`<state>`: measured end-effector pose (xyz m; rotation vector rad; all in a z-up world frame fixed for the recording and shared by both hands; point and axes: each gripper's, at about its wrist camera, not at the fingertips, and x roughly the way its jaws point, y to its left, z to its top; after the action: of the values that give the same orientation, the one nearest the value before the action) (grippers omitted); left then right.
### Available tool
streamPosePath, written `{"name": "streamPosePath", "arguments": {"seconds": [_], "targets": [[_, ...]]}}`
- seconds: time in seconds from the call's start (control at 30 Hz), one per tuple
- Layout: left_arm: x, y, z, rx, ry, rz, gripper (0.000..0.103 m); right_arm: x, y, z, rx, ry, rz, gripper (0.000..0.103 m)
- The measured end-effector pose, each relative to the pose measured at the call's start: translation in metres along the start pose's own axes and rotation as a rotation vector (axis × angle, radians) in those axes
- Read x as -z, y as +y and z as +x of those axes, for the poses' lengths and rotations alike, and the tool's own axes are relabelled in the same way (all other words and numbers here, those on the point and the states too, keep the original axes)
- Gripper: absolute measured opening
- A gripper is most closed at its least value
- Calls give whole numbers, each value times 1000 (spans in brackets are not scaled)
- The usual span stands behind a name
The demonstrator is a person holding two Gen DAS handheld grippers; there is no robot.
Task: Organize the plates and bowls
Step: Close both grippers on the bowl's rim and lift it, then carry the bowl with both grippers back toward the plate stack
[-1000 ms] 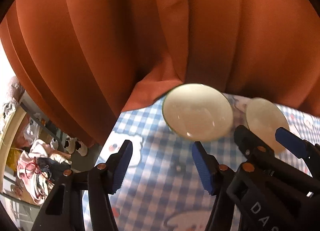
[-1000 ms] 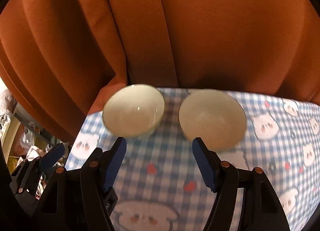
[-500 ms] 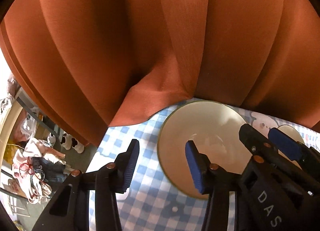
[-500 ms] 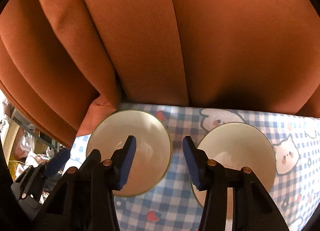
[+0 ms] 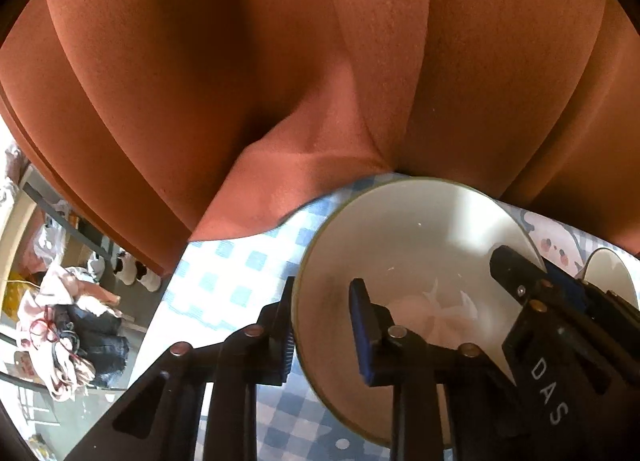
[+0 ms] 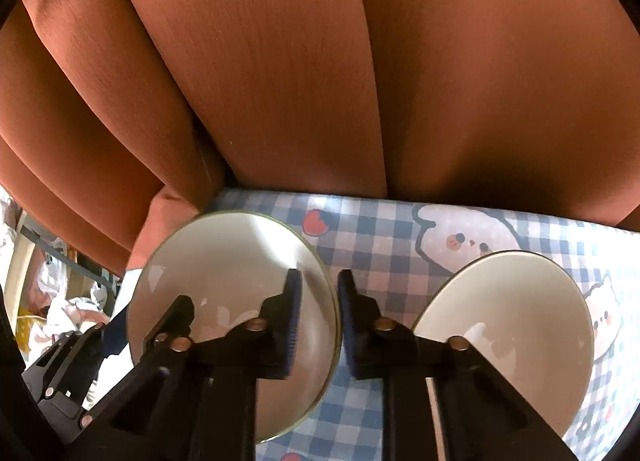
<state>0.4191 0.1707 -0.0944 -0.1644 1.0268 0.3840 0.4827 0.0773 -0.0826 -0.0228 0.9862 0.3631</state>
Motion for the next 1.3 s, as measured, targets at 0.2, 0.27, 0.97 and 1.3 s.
{"name": "streamPosePath", "arguments": {"seconds": [0.2,0.27,0.97,1.3], "targets": [[0,-2,-2,6,-10,7,23,0,2,-1,6,-9,-4,19],[1,-2,-3,3,-11,8,23,2,2,-1,8,-9,-10,19],[23,22,-62,43,-51,17,23,27,19,-59,32,-35,-4,19],[49,30,-124,86,-109,65,23,58,25,-133,63,-97,32,19]]}}
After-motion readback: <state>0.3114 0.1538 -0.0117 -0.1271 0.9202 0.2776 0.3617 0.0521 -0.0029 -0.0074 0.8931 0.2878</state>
